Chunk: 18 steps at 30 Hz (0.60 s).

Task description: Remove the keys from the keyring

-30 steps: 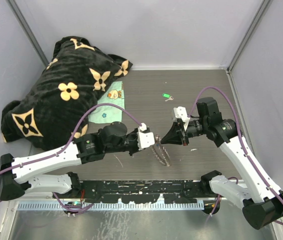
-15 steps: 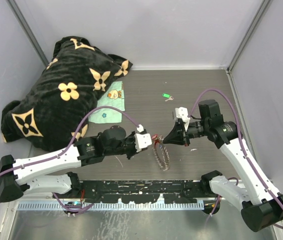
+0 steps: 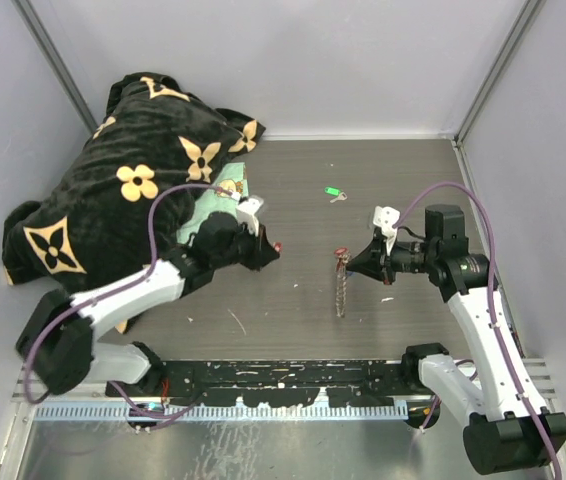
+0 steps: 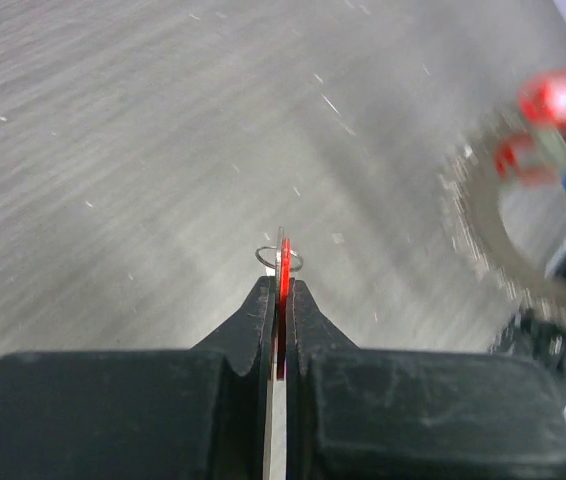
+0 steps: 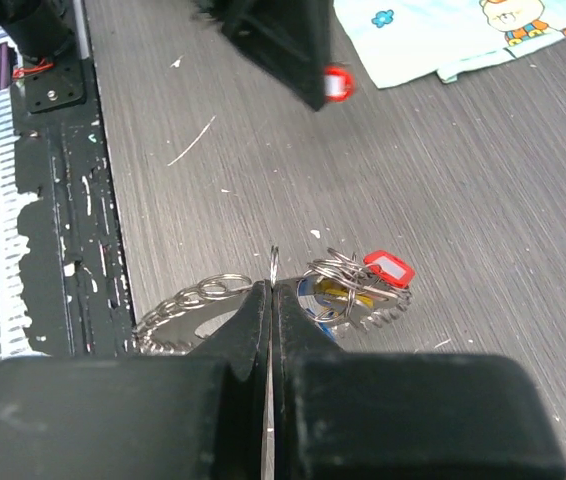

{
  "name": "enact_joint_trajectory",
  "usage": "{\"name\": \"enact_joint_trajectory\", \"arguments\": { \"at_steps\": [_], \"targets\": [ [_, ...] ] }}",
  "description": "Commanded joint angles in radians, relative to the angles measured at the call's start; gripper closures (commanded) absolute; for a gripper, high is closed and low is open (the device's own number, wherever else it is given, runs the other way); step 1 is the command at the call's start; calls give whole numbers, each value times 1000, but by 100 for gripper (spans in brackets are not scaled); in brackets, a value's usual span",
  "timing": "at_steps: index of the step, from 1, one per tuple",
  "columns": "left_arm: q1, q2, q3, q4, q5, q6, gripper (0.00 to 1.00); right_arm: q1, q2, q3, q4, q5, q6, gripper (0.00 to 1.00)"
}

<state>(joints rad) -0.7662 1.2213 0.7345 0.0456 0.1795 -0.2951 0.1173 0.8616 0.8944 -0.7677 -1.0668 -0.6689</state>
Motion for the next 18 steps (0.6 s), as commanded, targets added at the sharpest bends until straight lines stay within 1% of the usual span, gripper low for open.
{"name": "enact_joint_trajectory", "arguments": {
  "at_steps": [1,3,4,5,6,7,8,10,13,14,16,18],
  "targets": [
    [127,250,185,142,26,-327,100,-39,-23,2,94,-11,45,99],
    [156,394,322,65,-7,-408,100,-50,-26,-2,102,-3,54,99],
    [164,465,408,-1,-38,-441,100,-54,-28,-5,107,1,58,99],
    [169,561,492,-83,-74,-471,100,-58,-30,-9,113,8,61,99],
    [171,629,590,-199,-119,-492,99,-61,-31,-13,117,12,66,99],
    [171,690,712,-278,-159,-510,98,-64,-31,-15,121,14,70,99],
    [171,746,780,-339,-196,-526,98,-67,-29,-16,122,14,70,99],
    [172,826,884,-395,-255,-551,94,-72,-24,-15,123,18,73,99],
    [177,906,959,-410,-286,-587,83,-78,-20,-14,130,28,80,99],
    [181,922,980,-411,-279,-595,77,-81,-17,-14,132,31,82,99],
    [184,934,1008,-406,-260,-589,63,-87,-15,-17,135,33,86,99],
    [183,908,1022,-406,-254,-552,47,-91,-14,-17,138,38,91,99]
  ]
}}
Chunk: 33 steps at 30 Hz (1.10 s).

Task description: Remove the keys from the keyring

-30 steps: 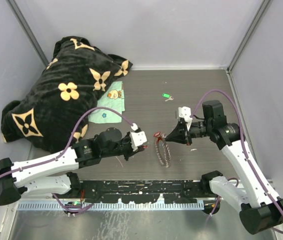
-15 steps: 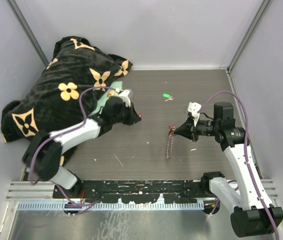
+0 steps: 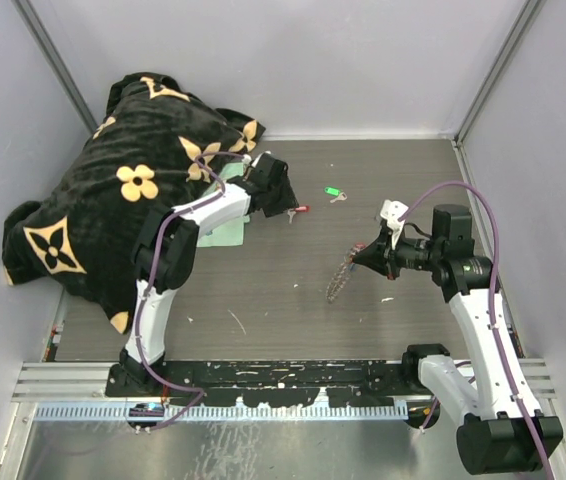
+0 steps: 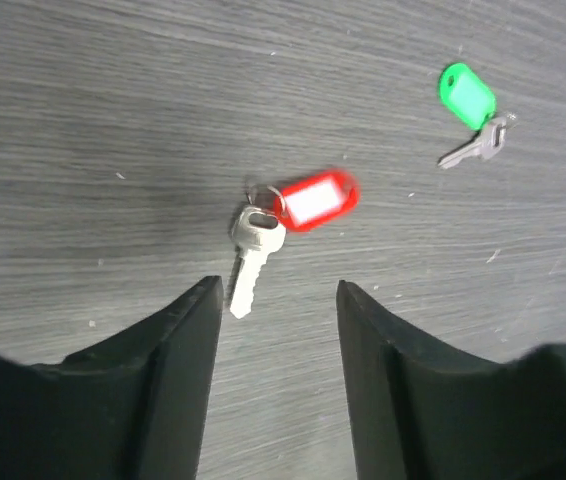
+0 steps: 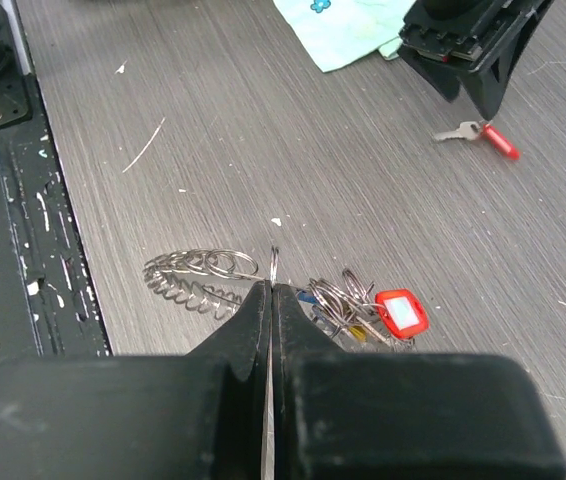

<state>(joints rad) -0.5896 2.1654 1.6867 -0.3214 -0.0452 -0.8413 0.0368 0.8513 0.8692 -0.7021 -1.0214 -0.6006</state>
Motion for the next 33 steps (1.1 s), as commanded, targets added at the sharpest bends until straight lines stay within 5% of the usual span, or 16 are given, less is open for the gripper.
{"name": "enact_joint_trajectory", "arguments": {
  "at_steps": [1,5,11,15,23,33],
  "targets": [
    [7,-62,68,-39,-36,26,41,-11,-2,8,75,-4,27,99],
    [5,-266,-39,7,-64,223,28,-11,8,16,80,5,38,99],
    [12,-772,-429,109,29,511,8,-3,99,69,59,-60,62,99],
    [19,-1133,-589,-1,-6,602,1,152,201,140,34,1,84,99],
    [20,-1727,-798,-113,45,438,2,471,443,266,89,149,204,99],
    [19,-1990,-847,-306,19,262,2,754,793,564,275,373,497,99]
  ]
}}
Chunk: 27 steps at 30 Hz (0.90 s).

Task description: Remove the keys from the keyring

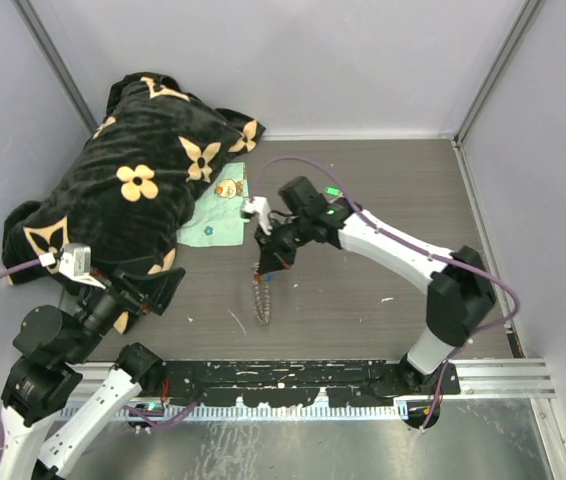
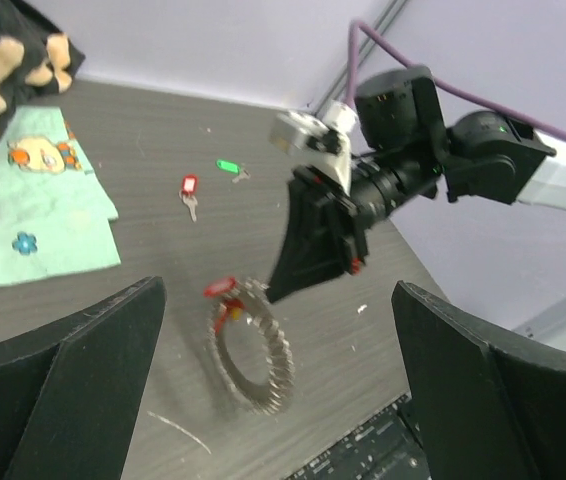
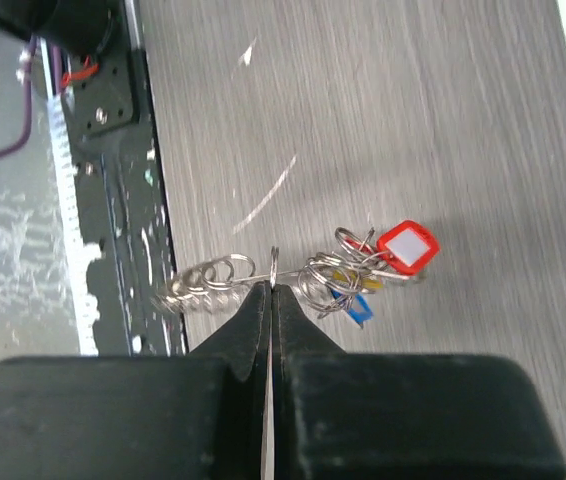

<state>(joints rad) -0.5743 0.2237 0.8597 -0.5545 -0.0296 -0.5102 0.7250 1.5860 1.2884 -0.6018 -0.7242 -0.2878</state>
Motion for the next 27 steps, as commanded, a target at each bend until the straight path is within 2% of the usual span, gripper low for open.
{"name": "enact_joint_trajectory", "arguments": {
  "at_steps": [1,8,11,14,18,21,24,27],
  "targets": [
    [4,-62,-27,-84,0,-71,2,82,96,173,205,70,227,99],
    [4,-129,-37,-105,3,-86,2,158,352,365,296,94,374,93],
    [4,-127,-38,-106,17,-92,2,181,426,453,308,104,390,83],
    [4,-108,-38,-90,55,-101,2,186,440,508,283,93,379,69],
    [4,-74,-40,-67,103,-112,2,154,345,466,266,68,305,46],
    [4,-60,-62,-24,137,-127,2,107,241,388,261,-1,241,37],
    [4,-59,-100,40,177,-160,2,60,95,251,220,-39,67,33],
    [4,-51,-153,112,195,-202,2,-26,-145,57,216,12,-137,18]
  ]
}}
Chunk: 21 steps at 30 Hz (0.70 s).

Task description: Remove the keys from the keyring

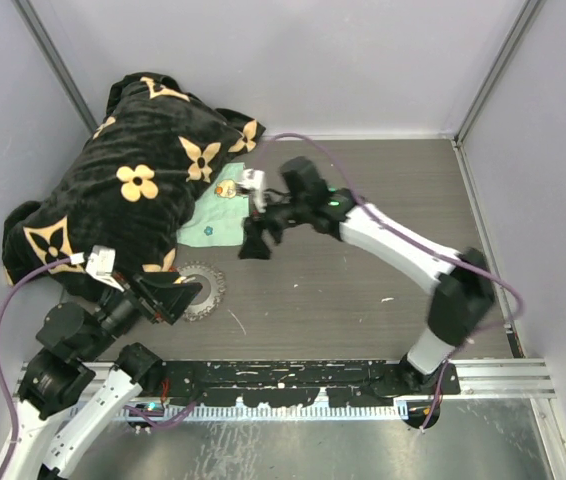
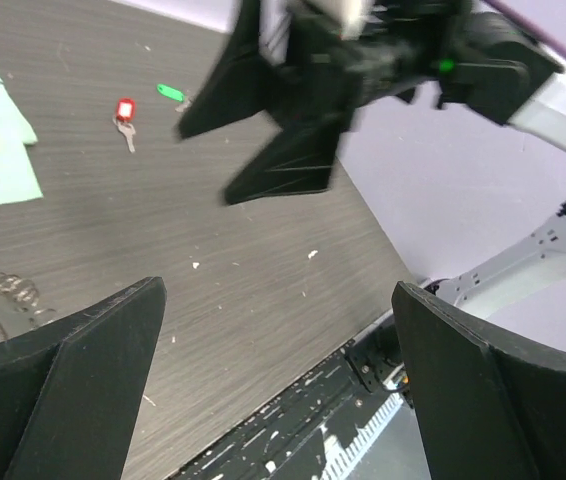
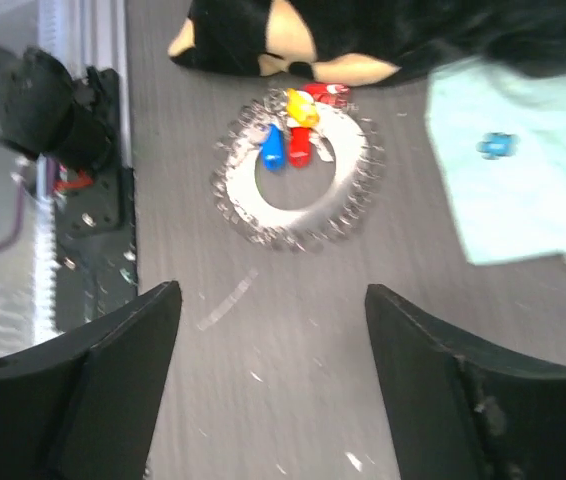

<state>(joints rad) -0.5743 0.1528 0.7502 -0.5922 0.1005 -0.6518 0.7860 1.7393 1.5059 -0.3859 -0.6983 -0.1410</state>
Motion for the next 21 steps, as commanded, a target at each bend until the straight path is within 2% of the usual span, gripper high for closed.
{"name": "enact_joint_trajectory", "arguments": {
  "at_steps": [1,2,3,5,7,10,14,16,19,21],
  "targets": [
    [4,30,-58,183,65,-70,2,-141,-372,-230,27,-7,-288,11],
    [4,48,-70,207,65,-77,2,-217,-452,-293,61,-9,-269,3],
    [4,69,-74,233,65,-83,2,-295,-519,-359,89,-11,-226,0],
    [4,142,-64,280,69,-86,2,-414,-610,-380,54,55,-154,0],
    [4,234,-17,304,79,-81,2,-467,-678,-367,-27,135,-152,0],
    [4,390,122,285,118,-49,2,-474,-775,-297,-123,214,-122,0],
    [3,514,329,202,179,-21,2,-486,-806,-98,-239,179,-70,0],
    [4,538,400,175,203,-15,2,-503,-806,-22,-228,208,40,0],
    [4,536,462,157,211,-14,2,-515,-797,61,-202,348,262,0],
    [4,522,482,164,216,-14,2,-519,-785,107,-208,371,312,0]
  ]
}}
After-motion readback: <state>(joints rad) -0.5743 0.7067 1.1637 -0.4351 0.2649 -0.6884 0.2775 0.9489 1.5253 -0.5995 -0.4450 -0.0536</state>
